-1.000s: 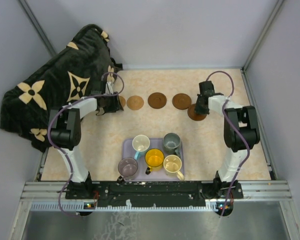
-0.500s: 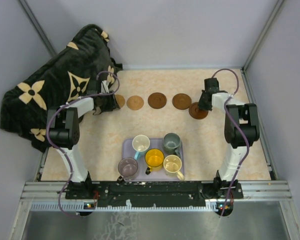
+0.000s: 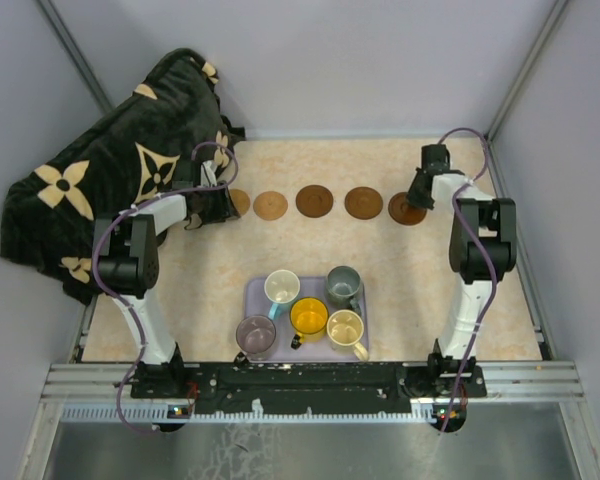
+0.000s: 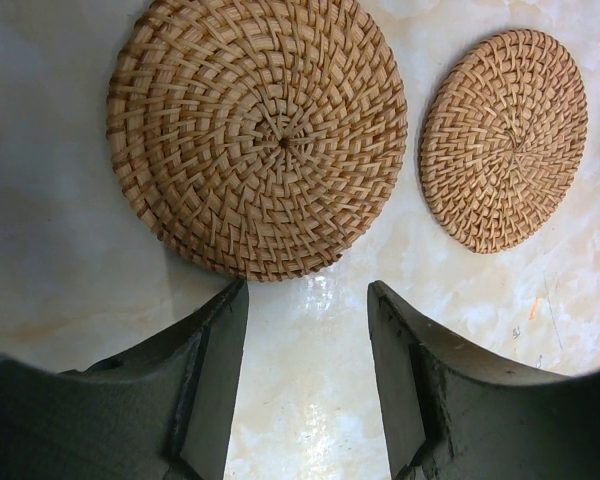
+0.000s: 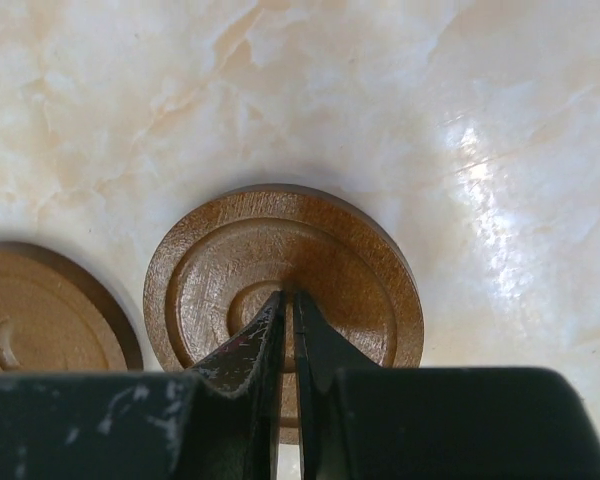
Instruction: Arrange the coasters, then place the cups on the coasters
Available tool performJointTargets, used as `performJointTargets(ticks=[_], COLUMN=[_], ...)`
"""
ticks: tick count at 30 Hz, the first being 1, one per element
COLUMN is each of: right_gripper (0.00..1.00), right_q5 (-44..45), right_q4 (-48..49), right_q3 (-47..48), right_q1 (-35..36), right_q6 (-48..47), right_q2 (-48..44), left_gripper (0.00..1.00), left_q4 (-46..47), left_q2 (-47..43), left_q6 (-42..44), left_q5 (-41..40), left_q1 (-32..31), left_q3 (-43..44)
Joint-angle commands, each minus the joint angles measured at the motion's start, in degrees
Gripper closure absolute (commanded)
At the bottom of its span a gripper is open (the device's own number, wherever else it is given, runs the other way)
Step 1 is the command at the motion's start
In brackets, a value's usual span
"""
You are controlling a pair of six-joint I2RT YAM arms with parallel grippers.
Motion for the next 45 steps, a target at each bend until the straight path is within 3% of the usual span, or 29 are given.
performJointTargets(ticks=[1, 14, 21, 36, 45], right_gripper=[0.91, 0.91, 0.91, 0.87, 0.87], right_q5=[3.53, 0.6, -3.81, -6.73, -7.56], right_q4=[-2.74, -2.22, 0.39, 1.26, 1.15], right_q3=[1.5, 4.31, 2.38, -1.43, -14.07], right_q1=[-2.27, -3.33, -3.28, -1.23, -0.45], right_q6=[-0.8, -1.42, -2.14, -4.12, -3.3], right_q2=[2.97, 5.02, 1.66, -16.95, -36.24], left_gripper=[0.42, 0.4, 0.39, 0.38, 0.39], left_q4=[-2.1, -1.77, -1.4, -0.34, -0.59], left_q2=[2.17, 2.05, 0.8, -11.66, -11.85], left_q6=[0.12, 0.67, 0.97, -0.32, 0.16], left_q5=[0.31, 1.26, 1.94, 6.7, 6.24], left_q1=[0.44, 0.39, 0.42, -0.18, -5.44], left_q3=[0.08, -0.27, -0.75, -4.07, -5.21])
